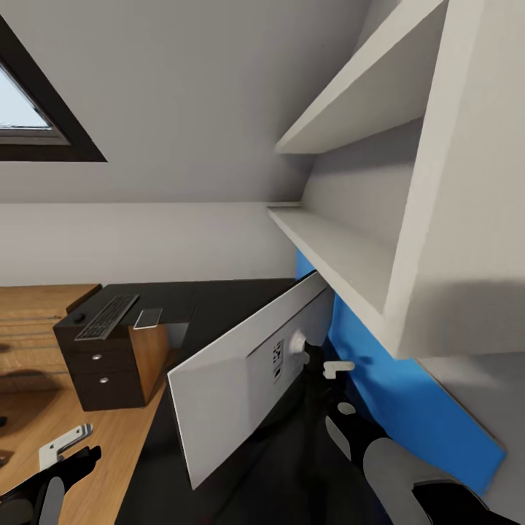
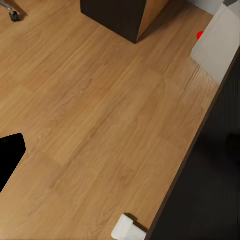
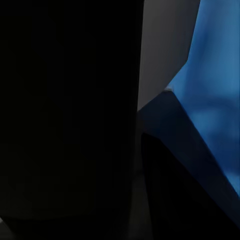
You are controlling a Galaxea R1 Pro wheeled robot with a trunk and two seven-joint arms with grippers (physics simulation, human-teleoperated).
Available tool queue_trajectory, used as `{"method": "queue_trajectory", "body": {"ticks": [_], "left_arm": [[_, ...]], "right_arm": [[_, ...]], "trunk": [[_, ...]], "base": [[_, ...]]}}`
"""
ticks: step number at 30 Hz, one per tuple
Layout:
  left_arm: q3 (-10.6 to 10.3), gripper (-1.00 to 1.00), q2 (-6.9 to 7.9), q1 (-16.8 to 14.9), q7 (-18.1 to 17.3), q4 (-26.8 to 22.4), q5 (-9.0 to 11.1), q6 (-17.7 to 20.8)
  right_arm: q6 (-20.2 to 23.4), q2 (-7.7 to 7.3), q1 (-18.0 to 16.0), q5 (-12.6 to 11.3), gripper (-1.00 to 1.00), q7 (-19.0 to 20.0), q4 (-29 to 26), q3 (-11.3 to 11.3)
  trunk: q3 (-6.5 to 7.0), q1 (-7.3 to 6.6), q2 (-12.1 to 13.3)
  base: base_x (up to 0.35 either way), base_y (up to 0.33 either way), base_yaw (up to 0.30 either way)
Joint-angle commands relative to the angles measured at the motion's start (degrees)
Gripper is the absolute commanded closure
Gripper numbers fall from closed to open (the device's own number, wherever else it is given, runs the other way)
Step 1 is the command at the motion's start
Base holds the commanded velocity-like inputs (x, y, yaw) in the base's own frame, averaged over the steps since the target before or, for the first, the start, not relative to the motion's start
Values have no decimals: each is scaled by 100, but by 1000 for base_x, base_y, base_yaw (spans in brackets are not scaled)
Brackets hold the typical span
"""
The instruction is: In the bedroom, organize the workspace by keeping the computer under the desk, ensuring the monitor is on the desk, placing the keyboard on the desk next to the monitor, placing the mouse on the desk next to the keyboard, moving the folder from the swivel chair onto the desk next to the mouse, stacking the notebook on top of the folder with the pen on top of the notebook, and positioning the swivel chair next to the desk.
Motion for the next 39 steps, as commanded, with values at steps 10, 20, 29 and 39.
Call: {"method": "queue_trajectory", "body": {"ticks": [10, 20, 29, 39], "left_arm": [[8, -100, -3, -4, 39, -7, 61, 22], [14, -100, -3, -5, 39, -13, 61, 22], [20, -100, -3, -6, 39, -88, 61, 22], [23, -100, -3, -6, 39, -125, 67, 23]], "right_arm": [[-16, 1, -10, 24, 100, -51, -3, 26], [-11, 1, -10, 24, -100, -50, -2, 26], [-16, 1, -10, 24, -100, -43, -2, 32], [-15, 1, -10, 31, -100, -35, -2, 41]], "trunk": [[-8, 2, -8], [-8, 2, -8], [-8, 2, -8], [-8, 2, -8]], "base": [[206, 0, 0], [11, 0, 0], [-26, 0, 0], [-300, 0, 0]]}}
